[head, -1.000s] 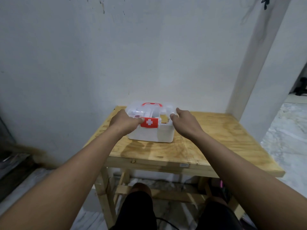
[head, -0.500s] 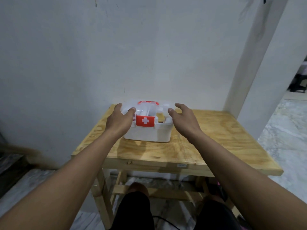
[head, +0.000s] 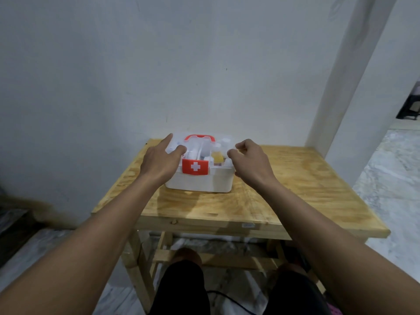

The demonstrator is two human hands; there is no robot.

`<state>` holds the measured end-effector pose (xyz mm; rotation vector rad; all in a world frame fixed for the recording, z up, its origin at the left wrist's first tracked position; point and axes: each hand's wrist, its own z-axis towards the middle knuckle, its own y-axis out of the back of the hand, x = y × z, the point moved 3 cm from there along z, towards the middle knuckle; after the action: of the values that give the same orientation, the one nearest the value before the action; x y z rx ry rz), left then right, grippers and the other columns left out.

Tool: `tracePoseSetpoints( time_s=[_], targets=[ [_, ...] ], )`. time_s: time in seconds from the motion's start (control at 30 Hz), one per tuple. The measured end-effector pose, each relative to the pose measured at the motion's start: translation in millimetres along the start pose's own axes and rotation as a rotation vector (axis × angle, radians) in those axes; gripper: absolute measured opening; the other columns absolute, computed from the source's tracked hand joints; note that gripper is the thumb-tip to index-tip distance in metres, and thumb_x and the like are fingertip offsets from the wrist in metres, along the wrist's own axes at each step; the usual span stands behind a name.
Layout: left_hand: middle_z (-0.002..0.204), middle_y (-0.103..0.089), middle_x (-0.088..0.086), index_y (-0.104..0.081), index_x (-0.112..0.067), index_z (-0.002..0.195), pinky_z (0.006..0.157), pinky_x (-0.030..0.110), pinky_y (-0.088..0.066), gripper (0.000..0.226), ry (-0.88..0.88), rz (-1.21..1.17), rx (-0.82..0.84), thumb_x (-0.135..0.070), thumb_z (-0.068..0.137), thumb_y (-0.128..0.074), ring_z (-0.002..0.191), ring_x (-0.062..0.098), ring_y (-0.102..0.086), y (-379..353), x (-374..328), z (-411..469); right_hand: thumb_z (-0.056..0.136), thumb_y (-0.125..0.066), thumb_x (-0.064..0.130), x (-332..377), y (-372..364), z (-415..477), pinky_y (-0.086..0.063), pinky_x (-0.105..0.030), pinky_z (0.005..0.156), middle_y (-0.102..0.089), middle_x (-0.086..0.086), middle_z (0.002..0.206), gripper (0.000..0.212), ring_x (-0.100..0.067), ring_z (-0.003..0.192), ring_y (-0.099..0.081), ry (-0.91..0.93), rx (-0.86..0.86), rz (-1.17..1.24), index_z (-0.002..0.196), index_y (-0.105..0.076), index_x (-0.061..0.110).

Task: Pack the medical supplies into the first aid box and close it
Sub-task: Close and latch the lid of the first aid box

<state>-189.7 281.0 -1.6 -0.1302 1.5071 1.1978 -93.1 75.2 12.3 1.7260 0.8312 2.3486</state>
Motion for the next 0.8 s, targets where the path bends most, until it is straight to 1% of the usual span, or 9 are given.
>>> tracePoseSetpoints(
  time_s=[0.07,0.1,0.17,0.23,0.3,0.4,0.47,0.6,0.8],
  targets=[
    [0.168,-0.019,0.006,-0.034,-0.040,0.154,0.115,0.051,-0.031,0.058,-0.048,0.093,-0.003,-0.054,0.099,-0.044,0.152,0.031,-0.023,-1,-2,-2,0.098,-0.047,0.032,-1,-5,-3,-0.049,-0.042,0.103,-0.055,-0.002,0.144,0.045,-0.025,0.131,-0.052,0.080,0.014,-0.088,0.143,-0.050,0.027],
    [0.169,-0.012,0.006,-0.034,-0.041,0.154,0.117,0.050,-0.028,0.056,-0.066,0.120,0.000,-0.056,0.100,-0.042,0.153,0.030,-0.020,-2,-1,-3,0.102,-0.041,0.030,-1,-7,-5,-0.043,-0.038,0.107,-0.052,-0.001,0.150,0.046,-0.023,0.136,-0.047,0.123,0.033,-0.130,0.148,-0.048,0.028],
    [0.170,-0.003,0.005,-0.032,-0.044,0.153,0.115,0.049,-0.031,0.061,-0.103,0.152,0.023,-0.066,0.097,-0.039,0.150,0.032,-0.030,-6,4,-5,0.105,-0.035,0.025,0,-8,-9,-0.034,-0.032,0.112,-0.047,-0.002,0.155,0.047,-0.019,0.145,-0.037,0.187,0.059,-0.192,0.150,-0.047,0.026],
    [0.170,-0.001,0.004,-0.029,-0.044,0.154,0.112,0.053,-0.040,0.086,-0.144,0.181,0.054,-0.087,0.079,-0.040,0.144,0.035,-0.041,-8,9,-6,0.106,-0.035,0.025,1,-5,-11,-0.027,-0.031,0.115,-0.038,-0.004,0.160,0.046,-0.017,0.150,-0.027,0.229,0.074,-0.232,0.151,-0.046,0.024],
    [0.170,-0.003,0.003,-0.026,-0.044,0.154,0.108,0.056,-0.044,0.113,-0.174,0.193,0.076,-0.099,0.057,-0.045,0.144,0.037,-0.039,-7,13,-5,0.106,-0.040,0.033,-3,-3,-10,-0.026,-0.032,0.116,-0.031,-0.004,0.163,0.048,-0.018,0.151,-0.026,0.257,0.086,-0.259,0.153,-0.042,0.027],
    [0.169,-0.007,0.003,-0.024,-0.043,0.154,0.108,0.054,-0.046,0.122,-0.237,0.227,0.097,-0.093,0.049,-0.062,0.143,0.036,-0.041,-5,19,-1,0.097,-0.054,0.051,-11,-5,-11,-0.031,-0.037,0.115,-0.021,-0.001,0.167,0.068,-0.022,0.150,-0.030,0.335,0.145,-0.399,0.157,-0.030,0.032],
    [0.169,-0.010,0.005,-0.025,-0.040,0.155,0.108,0.051,-0.045,0.123,-0.256,0.243,0.092,-0.085,0.049,-0.069,0.141,0.035,-0.043,-4,20,-1,0.091,-0.062,0.055,-15,-6,-10,-0.036,-0.040,0.112,-0.015,0.001,0.168,0.081,-0.025,0.148,-0.034,0.362,0.170,-0.475,0.159,-0.023,0.033],
    [0.166,-0.020,0.006,-0.029,-0.035,0.155,0.105,0.049,-0.047,0.117,-0.294,0.240,0.045,-0.070,0.056,-0.081,0.136,0.032,-0.048,-8,19,-4,0.093,-0.064,0.048,-19,-5,-8,-0.042,-0.041,0.108,-0.017,0.001,0.168,0.080,-0.027,0.143,-0.041,0.407,0.135,-0.522,0.159,-0.023,0.032],
    [0.165,-0.025,0.007,-0.031,-0.032,0.155,0.103,0.048,-0.048,0.113,-0.322,0.264,0.002,-0.060,0.061,-0.087,0.134,0.031,-0.050,-9,20,-5,0.094,-0.061,0.052,-22,-6,-5,-0.042,-0.042,0.108,-0.020,0.000,0.167,0.076,-0.028,0.142,-0.043,0.415,0.123,-0.554,0.159,-0.024,0.033]
  ],
)
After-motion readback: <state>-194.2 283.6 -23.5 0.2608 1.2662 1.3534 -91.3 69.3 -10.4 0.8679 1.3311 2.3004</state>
